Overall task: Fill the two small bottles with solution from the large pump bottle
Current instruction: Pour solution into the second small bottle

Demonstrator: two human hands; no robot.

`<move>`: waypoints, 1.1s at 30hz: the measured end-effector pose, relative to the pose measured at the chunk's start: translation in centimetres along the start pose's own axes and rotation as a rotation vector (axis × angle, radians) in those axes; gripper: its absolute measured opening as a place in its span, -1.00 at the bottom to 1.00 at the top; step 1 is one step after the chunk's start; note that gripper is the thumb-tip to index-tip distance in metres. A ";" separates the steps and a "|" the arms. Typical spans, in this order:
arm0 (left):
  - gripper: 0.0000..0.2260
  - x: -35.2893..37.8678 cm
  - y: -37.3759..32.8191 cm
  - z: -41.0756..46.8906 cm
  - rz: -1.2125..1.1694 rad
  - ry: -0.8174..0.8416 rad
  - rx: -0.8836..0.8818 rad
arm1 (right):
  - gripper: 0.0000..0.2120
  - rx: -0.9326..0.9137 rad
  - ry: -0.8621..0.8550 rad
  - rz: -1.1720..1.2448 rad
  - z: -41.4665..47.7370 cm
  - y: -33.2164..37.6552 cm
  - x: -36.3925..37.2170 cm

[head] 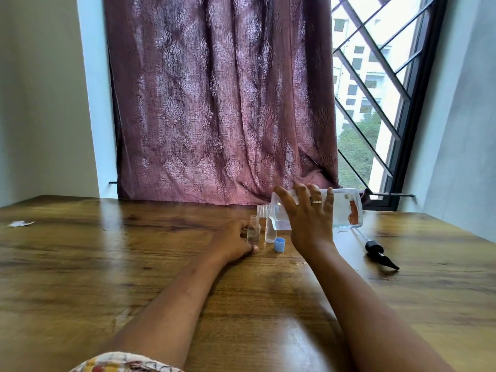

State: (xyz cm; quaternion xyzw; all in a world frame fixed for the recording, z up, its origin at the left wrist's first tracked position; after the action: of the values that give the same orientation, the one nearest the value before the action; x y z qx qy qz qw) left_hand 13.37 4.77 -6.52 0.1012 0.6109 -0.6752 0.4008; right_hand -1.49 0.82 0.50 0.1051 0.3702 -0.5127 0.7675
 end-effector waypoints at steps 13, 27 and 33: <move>-0.48 0.1 0.2 0.0 -0.013 0.010 -0.004 | -0.04 0.000 0.001 0.013 0.0 0.0 0.0; -0.55 0.2 0.0 -0.1 -0.028 0.022 0.008 | -0.08 0.000 0.012 0.017 0.0 0.0 -0.1; -0.54 0.1 0.1 -0.1 -0.038 0.016 0.005 | -0.07 -0.001 0.008 0.015 0.0 0.0 -0.2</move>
State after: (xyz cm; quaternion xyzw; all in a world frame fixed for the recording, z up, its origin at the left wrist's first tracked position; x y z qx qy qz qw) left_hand 13.30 4.77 -6.68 0.0958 0.6144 -0.6832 0.3828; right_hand -1.54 1.02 0.63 0.1095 0.3730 -0.5064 0.7697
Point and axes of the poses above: each hand's wrist, its own z-axis towards the middle knuckle, its own x-axis out of the palm, y = z × x, the point moved 9 cm from there along z, towards the middle knuckle, and after that the axes turned 3 degrees about -z, right-handed, at the moved point
